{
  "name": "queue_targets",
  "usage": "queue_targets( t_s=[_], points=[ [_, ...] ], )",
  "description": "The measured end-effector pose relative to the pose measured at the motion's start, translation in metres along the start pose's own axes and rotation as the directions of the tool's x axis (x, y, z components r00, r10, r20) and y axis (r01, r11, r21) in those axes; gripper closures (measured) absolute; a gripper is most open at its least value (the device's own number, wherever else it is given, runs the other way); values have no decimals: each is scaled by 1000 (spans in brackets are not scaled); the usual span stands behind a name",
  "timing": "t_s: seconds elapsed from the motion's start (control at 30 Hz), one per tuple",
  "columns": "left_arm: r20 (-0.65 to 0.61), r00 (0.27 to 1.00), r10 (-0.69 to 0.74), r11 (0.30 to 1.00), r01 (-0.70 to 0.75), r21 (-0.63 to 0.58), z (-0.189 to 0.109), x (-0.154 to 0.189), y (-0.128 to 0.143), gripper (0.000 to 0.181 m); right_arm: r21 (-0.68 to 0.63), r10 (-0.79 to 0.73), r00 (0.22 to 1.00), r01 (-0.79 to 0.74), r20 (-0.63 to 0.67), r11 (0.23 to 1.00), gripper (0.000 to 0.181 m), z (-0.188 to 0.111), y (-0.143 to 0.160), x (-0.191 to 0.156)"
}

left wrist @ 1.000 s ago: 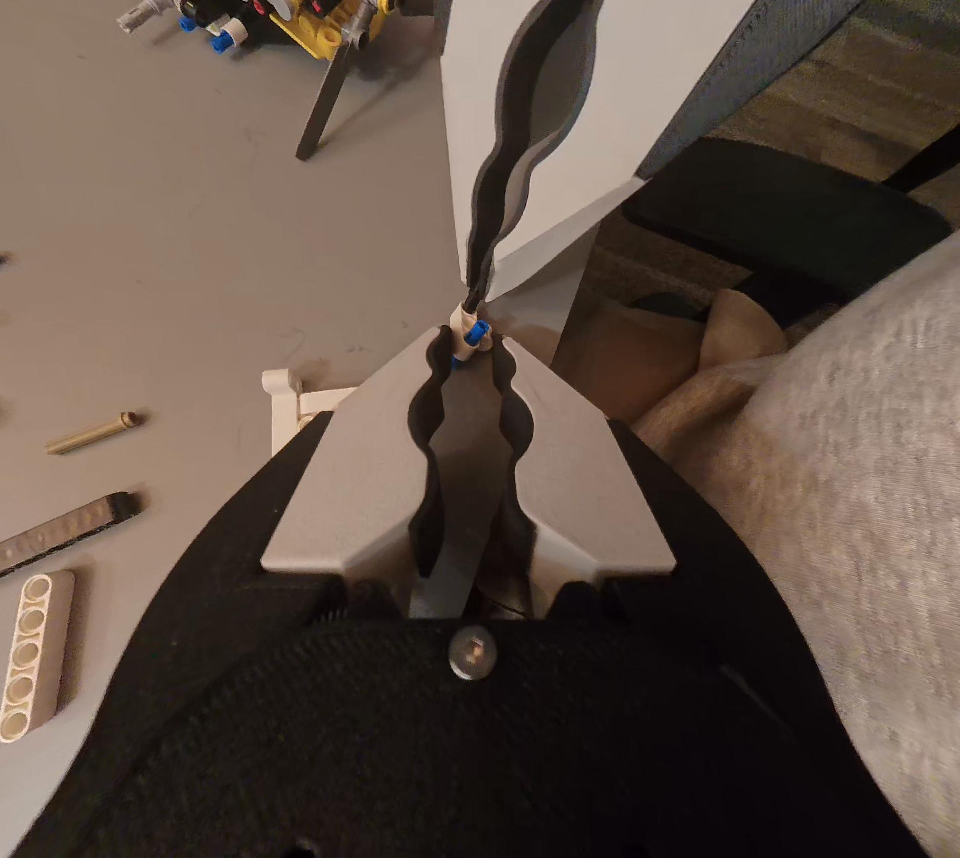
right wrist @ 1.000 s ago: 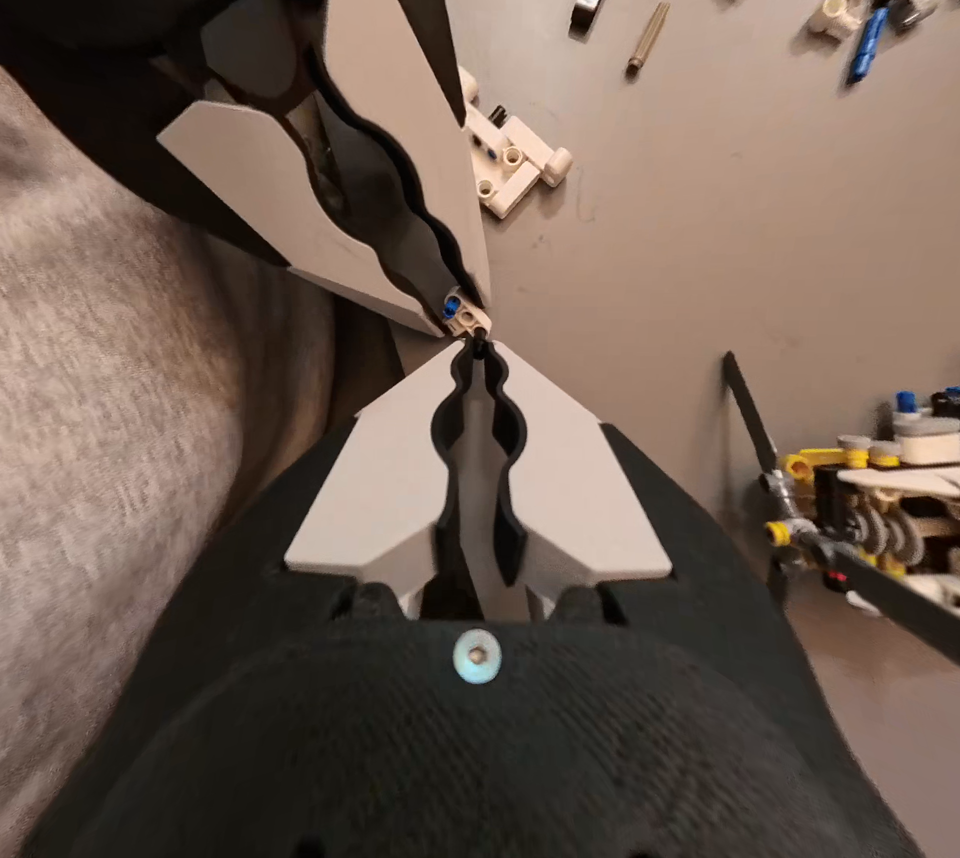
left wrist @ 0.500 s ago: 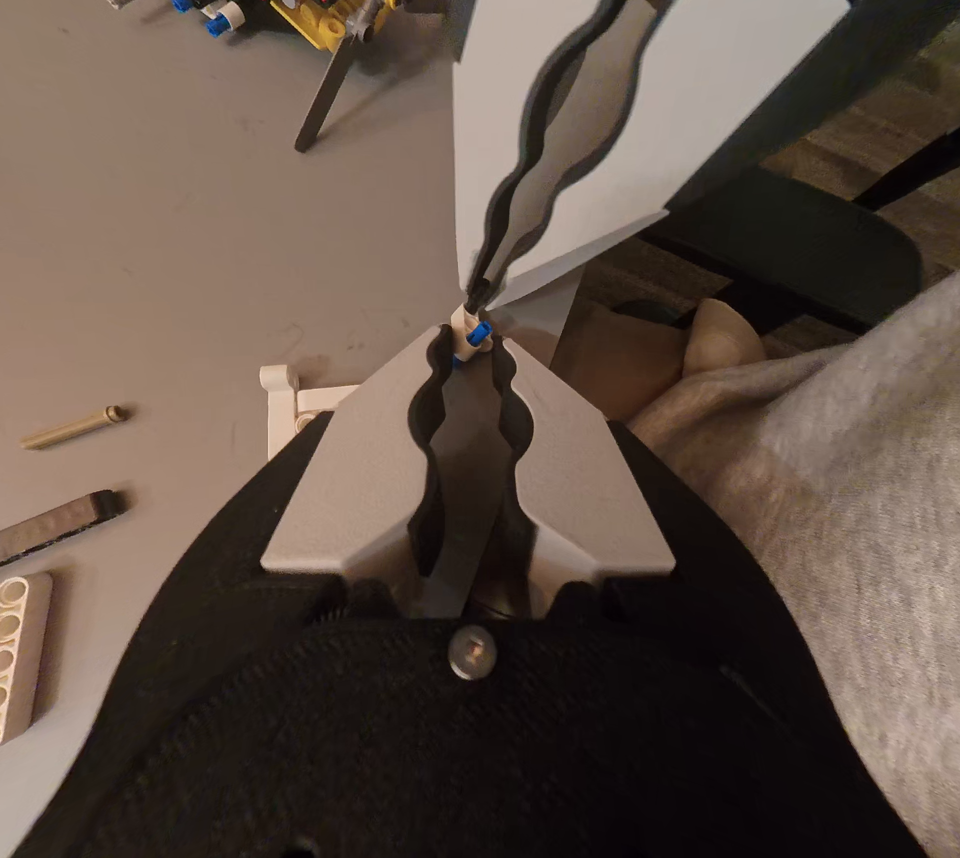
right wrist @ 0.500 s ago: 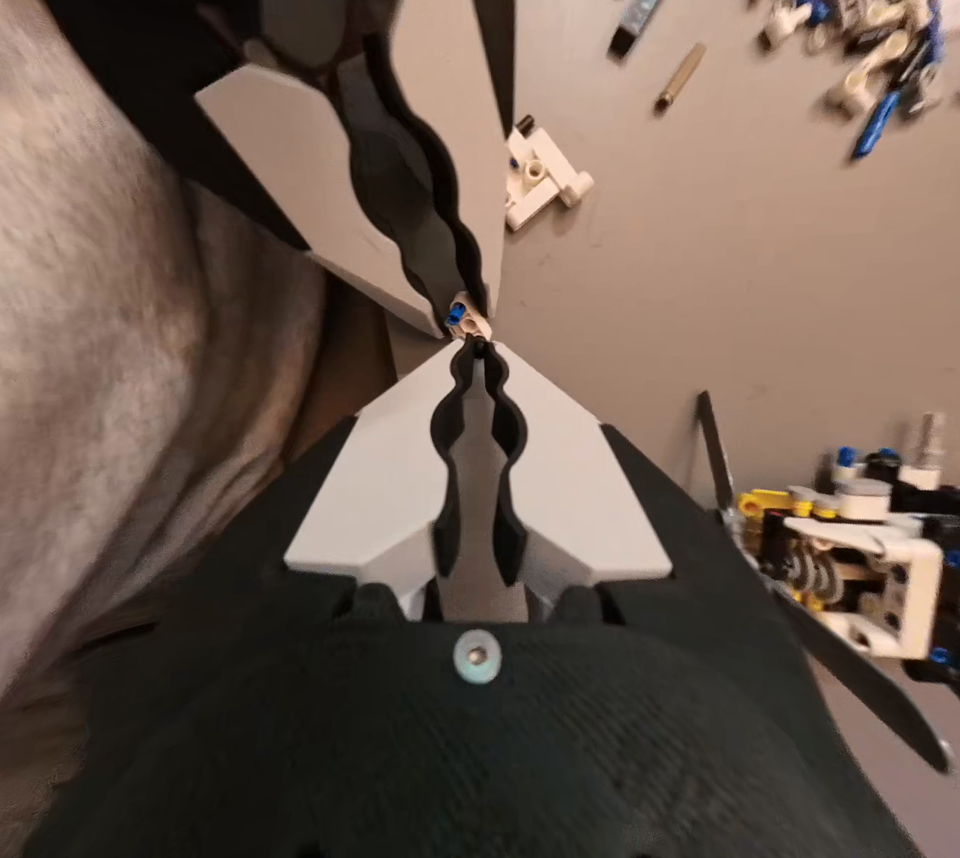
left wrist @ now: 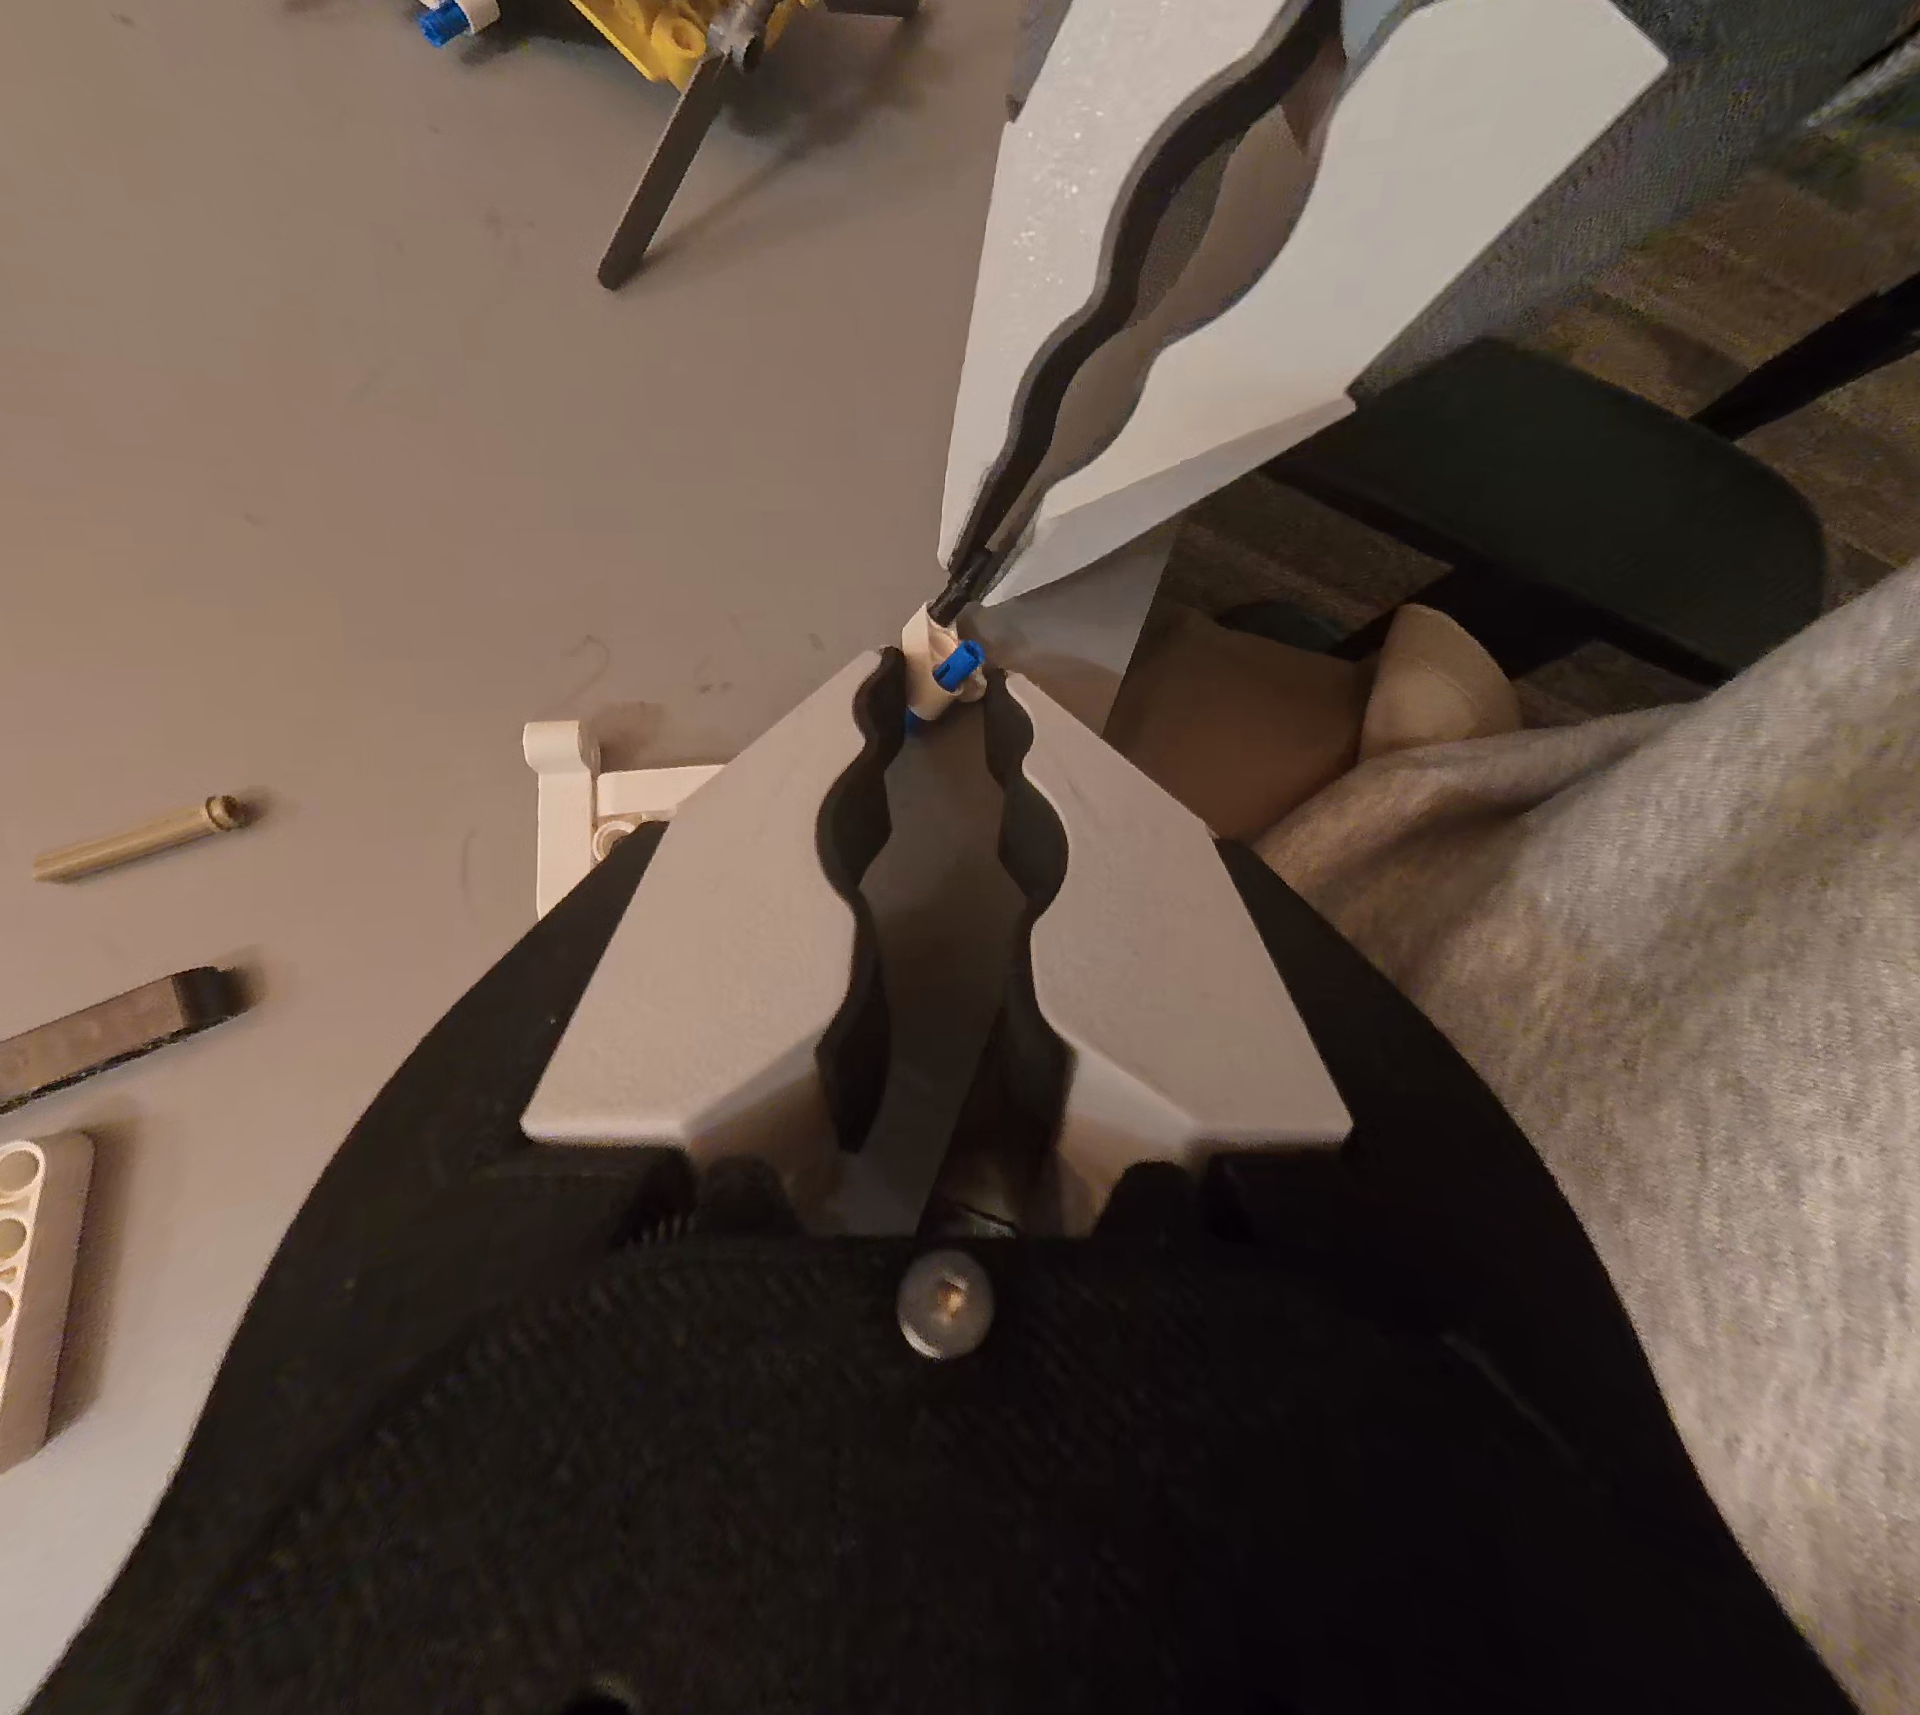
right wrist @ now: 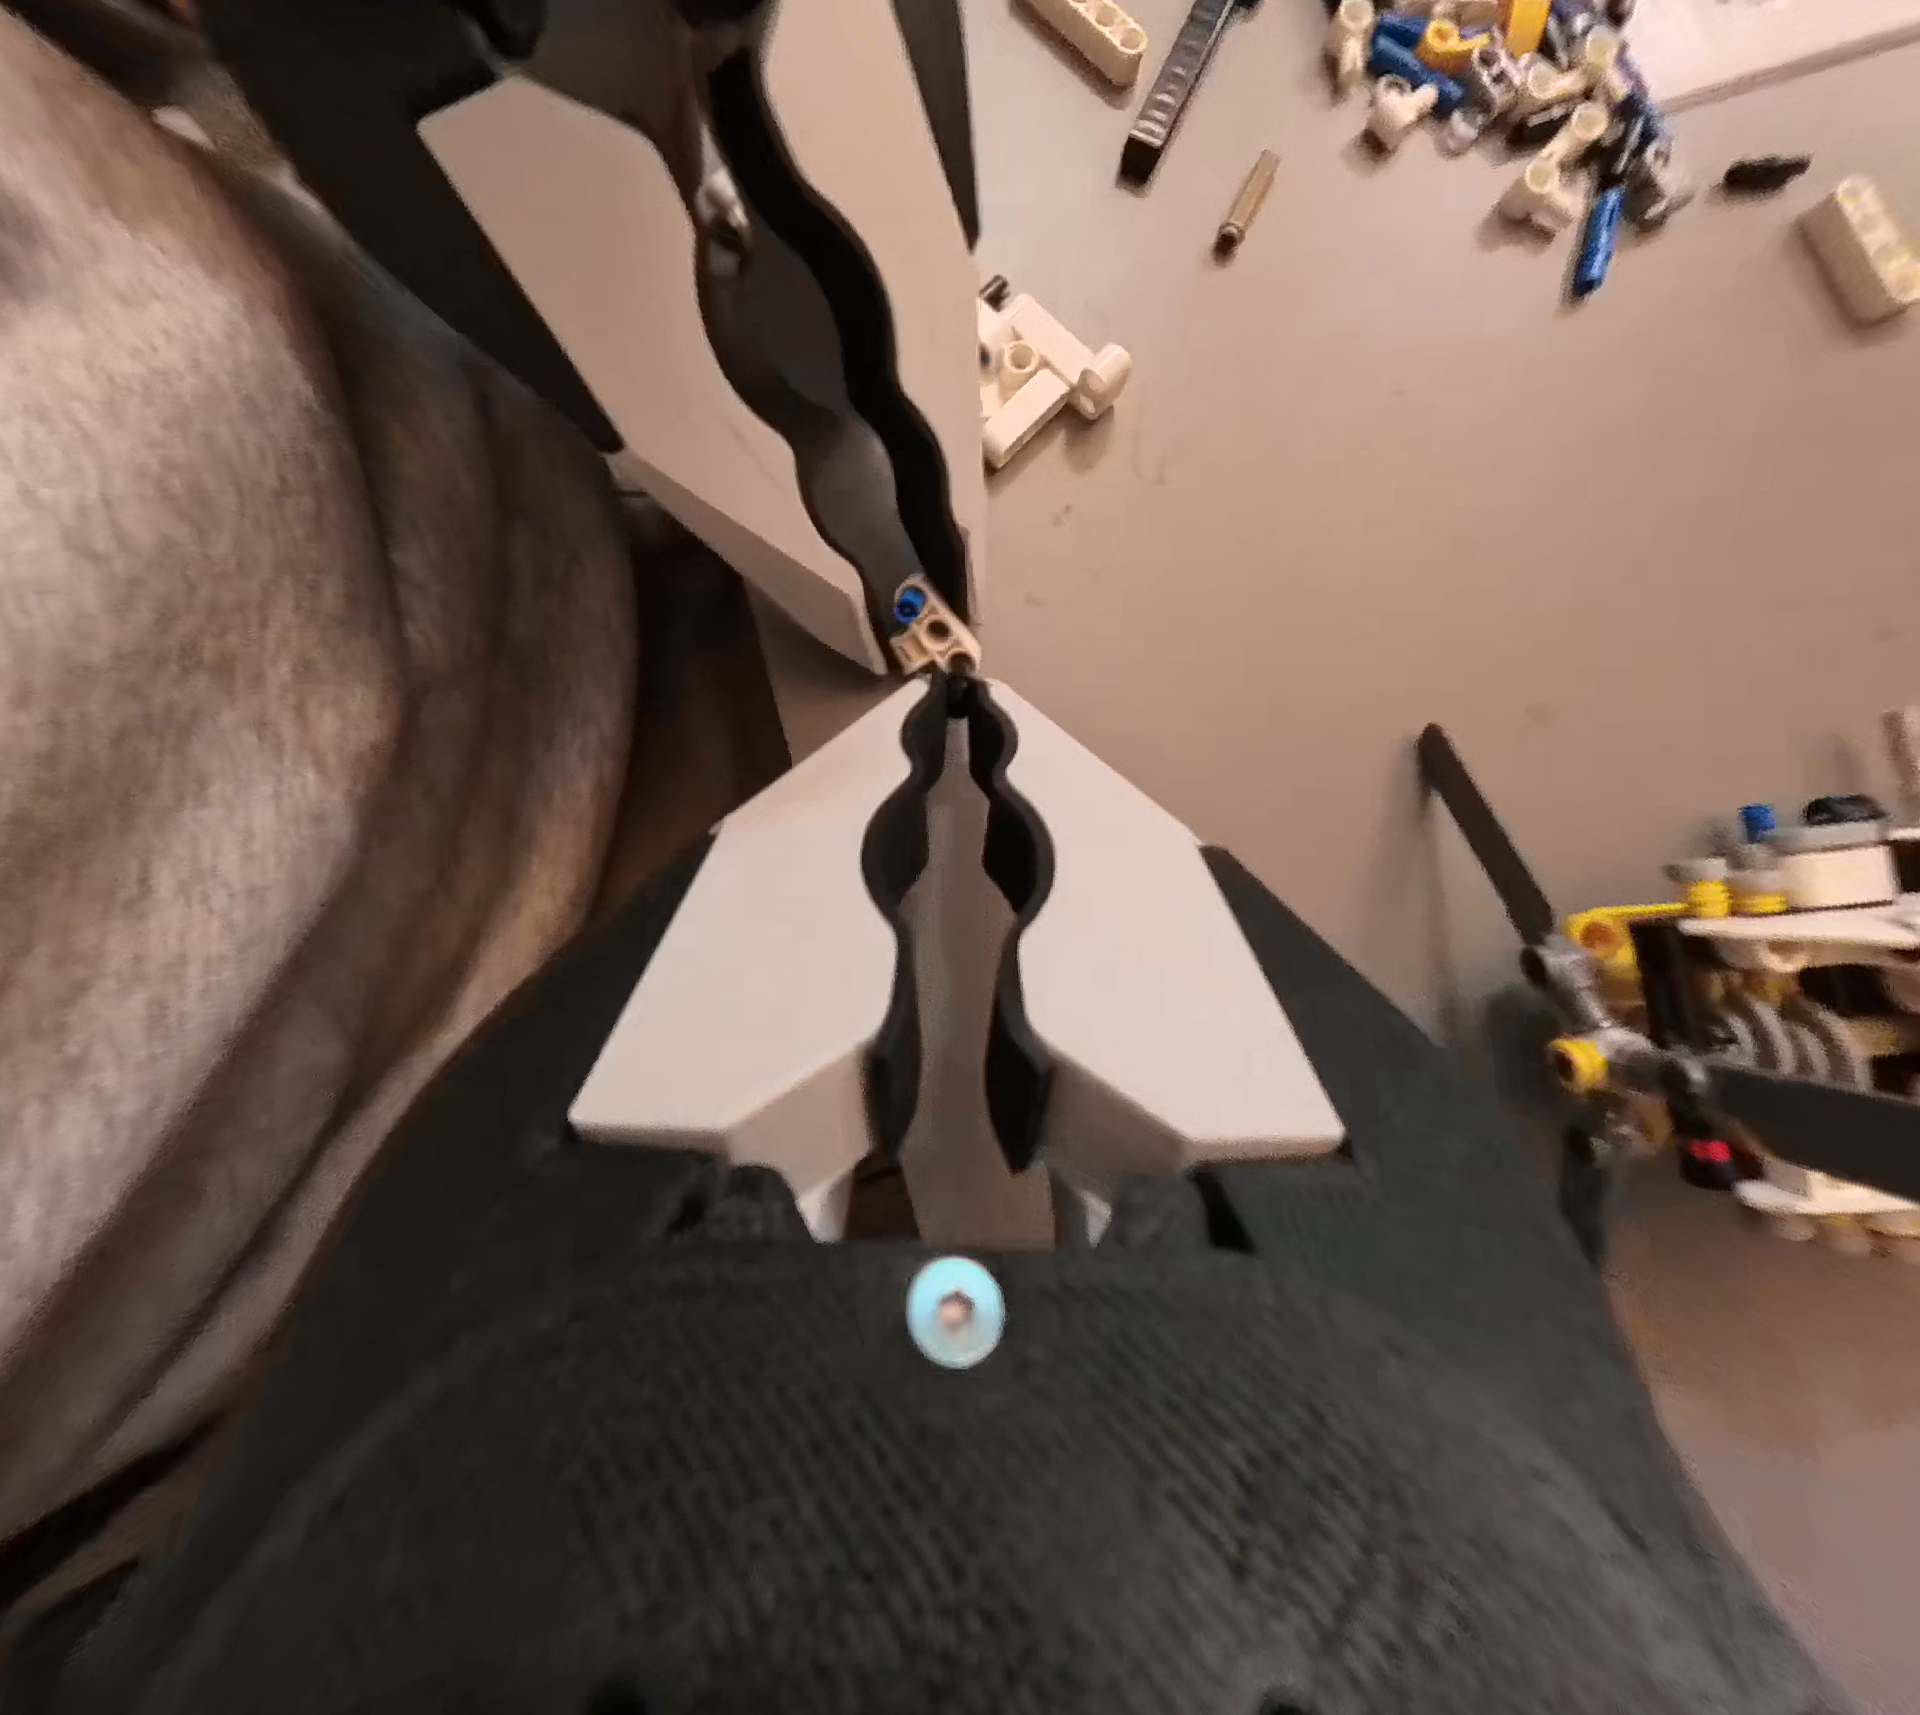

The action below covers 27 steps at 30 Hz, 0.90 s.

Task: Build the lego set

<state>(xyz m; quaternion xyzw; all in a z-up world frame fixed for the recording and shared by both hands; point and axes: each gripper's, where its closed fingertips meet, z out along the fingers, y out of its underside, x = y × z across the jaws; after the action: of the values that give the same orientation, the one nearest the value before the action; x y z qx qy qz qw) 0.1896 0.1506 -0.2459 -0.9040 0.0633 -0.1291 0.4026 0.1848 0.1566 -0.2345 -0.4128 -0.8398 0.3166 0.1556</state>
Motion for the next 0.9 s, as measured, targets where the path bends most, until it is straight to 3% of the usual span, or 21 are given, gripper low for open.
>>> queue_targets(
  t_s=[0.43,0.53,0.7,0.9],
  points=[
    [16,1000,10,1000,-10,-2,1,-1,1,167,-92,342,927,-331,156,939,179,1,-2,2],
    [9,1000,1,1000,-1,1,1,-1,1,167,-123,249,959,-233,133,965,179,2,-2,2],
    [15,1000,6,1000,-6,0,1,-2,1,167,-179,-99,994,104,36,978,179,8,-1,1],
    [15,1000,9,1000,-9,0,1,-2,2,167,-158,-55,996,65,64,985,178,8,-1,1]
  ],
)
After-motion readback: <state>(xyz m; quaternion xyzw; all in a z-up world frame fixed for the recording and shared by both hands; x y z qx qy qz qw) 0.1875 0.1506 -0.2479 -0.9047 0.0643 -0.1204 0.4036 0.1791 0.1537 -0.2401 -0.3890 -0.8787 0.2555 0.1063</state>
